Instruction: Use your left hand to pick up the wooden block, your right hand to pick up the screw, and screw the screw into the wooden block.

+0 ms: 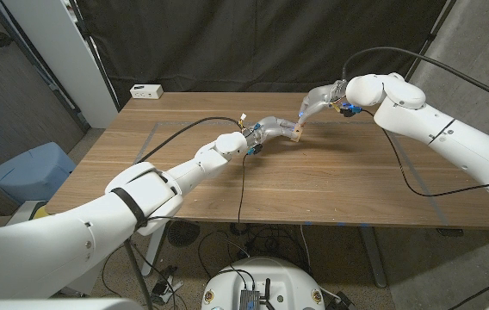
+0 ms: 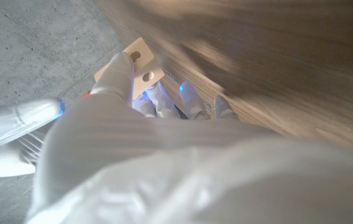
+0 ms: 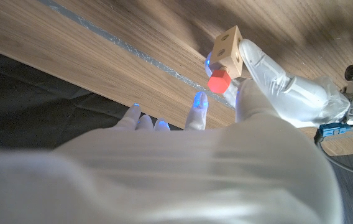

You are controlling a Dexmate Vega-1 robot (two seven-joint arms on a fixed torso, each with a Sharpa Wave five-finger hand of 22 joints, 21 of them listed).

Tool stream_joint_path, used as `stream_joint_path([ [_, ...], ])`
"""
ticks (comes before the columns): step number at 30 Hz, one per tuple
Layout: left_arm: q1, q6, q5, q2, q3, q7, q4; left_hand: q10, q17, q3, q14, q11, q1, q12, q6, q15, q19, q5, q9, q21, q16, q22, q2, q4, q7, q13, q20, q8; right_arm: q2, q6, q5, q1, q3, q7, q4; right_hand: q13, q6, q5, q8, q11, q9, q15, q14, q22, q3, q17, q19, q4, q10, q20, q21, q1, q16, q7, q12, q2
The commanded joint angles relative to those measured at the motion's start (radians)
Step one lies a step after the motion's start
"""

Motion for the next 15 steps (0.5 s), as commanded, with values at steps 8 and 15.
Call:
stream_joint_path([
  [8, -0.028, -0.027, -0.001, -0.032, 0.007, -0.004, 0.071, 0.009, 0.002, 0.027, 0.0, 0.001, -0.012, 0.007, 0.011, -0.033, -0.007, 0.007, 0.005, 0.007, 0.001, 0.003, 0.024, 0.017, 0.001, 0.004, 0.004, 0.004, 0.0, 0.002, -0.003, -0.017, 0.004, -0.061, 0.013, -0.001, 0.071, 0.012, 0.018, -0.031, -0.002, -0.02, 0.03, 0.002, 0.026, -0.002, 0.039, 0.001, 0.026, -0.01, 0.014, 0.066, 0.018, -0.032, 0.014, -0.007],
  [15, -0.032, -0.029, -0.001, -0.033, 0.008, -0.005, 0.075, 0.009, 0.002, 0.027, -0.001, 0.001, -0.012, 0.008, 0.011, -0.032, -0.007, 0.007, 0.005, 0.007, 0.0, 0.003, 0.025, 0.017, 0.0, 0.005, 0.005, 0.004, 0.007, 0.003, -0.008, -0.019, 0.0, -0.077, 0.022, -0.001, 0.098, 0.015, 0.024, -0.043, -0.004, -0.029, 0.046, 0.002, 0.031, -0.004, 0.05, 0.003, 0.038, -0.013, 0.015, 0.085, 0.021, -0.042, 0.018, -0.012],
])
